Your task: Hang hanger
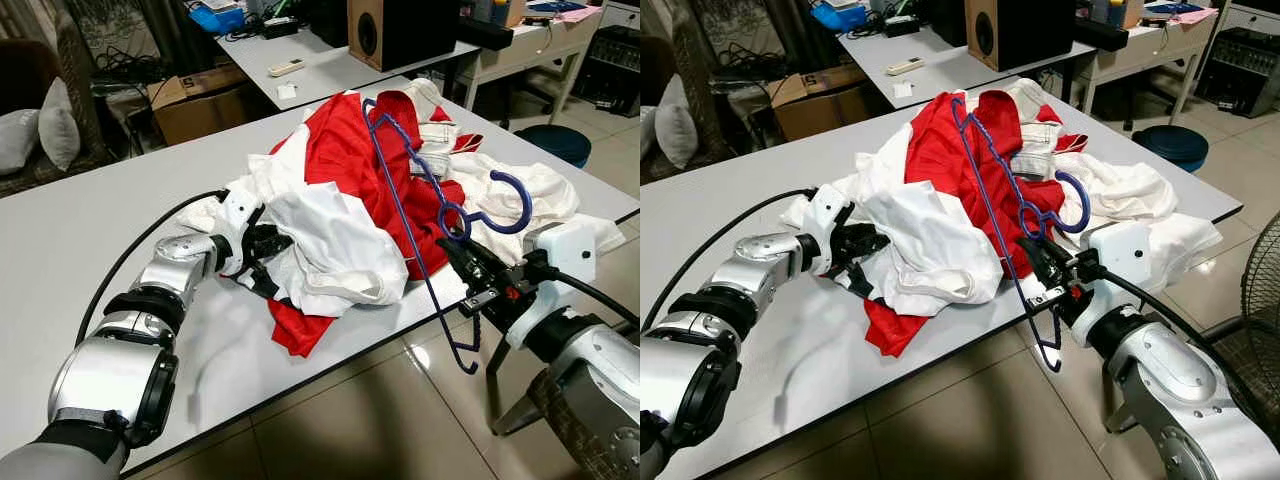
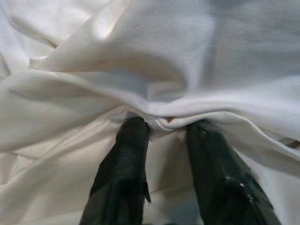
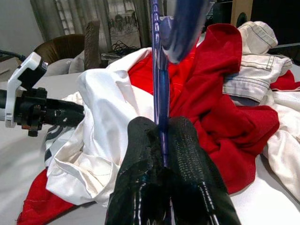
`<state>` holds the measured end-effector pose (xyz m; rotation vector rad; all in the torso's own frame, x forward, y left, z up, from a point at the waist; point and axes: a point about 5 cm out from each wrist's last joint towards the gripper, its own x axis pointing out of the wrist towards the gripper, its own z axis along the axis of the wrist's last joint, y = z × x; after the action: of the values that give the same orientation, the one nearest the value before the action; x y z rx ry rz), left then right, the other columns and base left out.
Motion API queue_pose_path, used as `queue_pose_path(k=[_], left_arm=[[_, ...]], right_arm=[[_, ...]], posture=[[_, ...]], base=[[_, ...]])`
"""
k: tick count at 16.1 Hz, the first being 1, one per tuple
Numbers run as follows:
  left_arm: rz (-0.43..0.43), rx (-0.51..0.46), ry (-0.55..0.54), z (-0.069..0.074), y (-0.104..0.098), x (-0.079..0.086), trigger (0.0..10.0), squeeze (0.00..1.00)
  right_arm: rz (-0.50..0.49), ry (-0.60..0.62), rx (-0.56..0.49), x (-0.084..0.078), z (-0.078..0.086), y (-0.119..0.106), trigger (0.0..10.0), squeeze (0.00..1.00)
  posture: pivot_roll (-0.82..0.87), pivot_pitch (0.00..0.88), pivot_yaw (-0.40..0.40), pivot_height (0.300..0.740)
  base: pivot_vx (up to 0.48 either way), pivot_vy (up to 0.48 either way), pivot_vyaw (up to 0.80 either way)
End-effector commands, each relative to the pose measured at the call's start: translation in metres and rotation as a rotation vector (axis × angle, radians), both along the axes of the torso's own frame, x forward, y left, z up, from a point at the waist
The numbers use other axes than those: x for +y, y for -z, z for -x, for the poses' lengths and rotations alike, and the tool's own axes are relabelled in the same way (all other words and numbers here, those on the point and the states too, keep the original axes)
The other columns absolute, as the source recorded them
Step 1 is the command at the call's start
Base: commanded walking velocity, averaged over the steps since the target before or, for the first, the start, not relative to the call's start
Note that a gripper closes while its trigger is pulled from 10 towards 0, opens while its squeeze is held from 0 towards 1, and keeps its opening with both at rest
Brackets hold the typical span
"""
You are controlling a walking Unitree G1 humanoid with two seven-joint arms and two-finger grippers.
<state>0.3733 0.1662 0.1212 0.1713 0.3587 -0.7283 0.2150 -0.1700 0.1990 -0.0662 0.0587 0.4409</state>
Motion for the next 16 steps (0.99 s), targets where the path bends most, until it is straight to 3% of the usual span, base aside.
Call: queue_pose_path(k=[1,7,10,12,14,16], left_arm=[[0.008,-0.006,-0.005,-0.002,-0.003,0.001,0.0,0.00],[0.036,-0.026,-0.026,-0.002,-0.006,0.007,0.0,0.00],[0.038,-0.069,0.063,0.001,-0.016,0.019,0.0,0.00],[0.062,-0.139,0.169,0.011,-0.037,0.046,0.0,0.00],[0.058,-0.190,0.168,0.021,-0.049,0.067,0.0,0.00],[-0.003,-0.244,0.128,0.044,-0.056,0.092,0.0,0.00]], right_arm=[[-0.007,-0.019,-0.010,0.004,-0.002,-0.002,10.0,0.00],[-0.007,-0.035,-0.008,0.005,-0.004,-0.002,10.0,0.00],[-0.005,-0.059,-0.002,0.007,-0.003,-0.001,10.0,0.00],[0.013,-0.123,0.020,0.012,0.003,0.002,10.0,0.00],[0.030,-0.175,0.033,0.016,0.008,0.004,10.0,0.00],[0.084,-0.299,0.072,0.021,0.019,0.010,10.0,0.00]], posture=[[-0.21,0.000,0.145,0.740],[-0.20,0.000,0.132,0.740],[-0.19,0.000,0.126,0.740],[-0.18,0.000,0.128,0.740],[-0.16,0.000,0.115,0.740],[-0.14,0.000,0.087,0.740]], base=[[0.000,0.000,0.00],[0.000,0.000,0.00],[0.000,0.000,0.00],[0.000,0.000,0.00],[0.000,0.000,0.00],[0.000,0.000,0.00]])
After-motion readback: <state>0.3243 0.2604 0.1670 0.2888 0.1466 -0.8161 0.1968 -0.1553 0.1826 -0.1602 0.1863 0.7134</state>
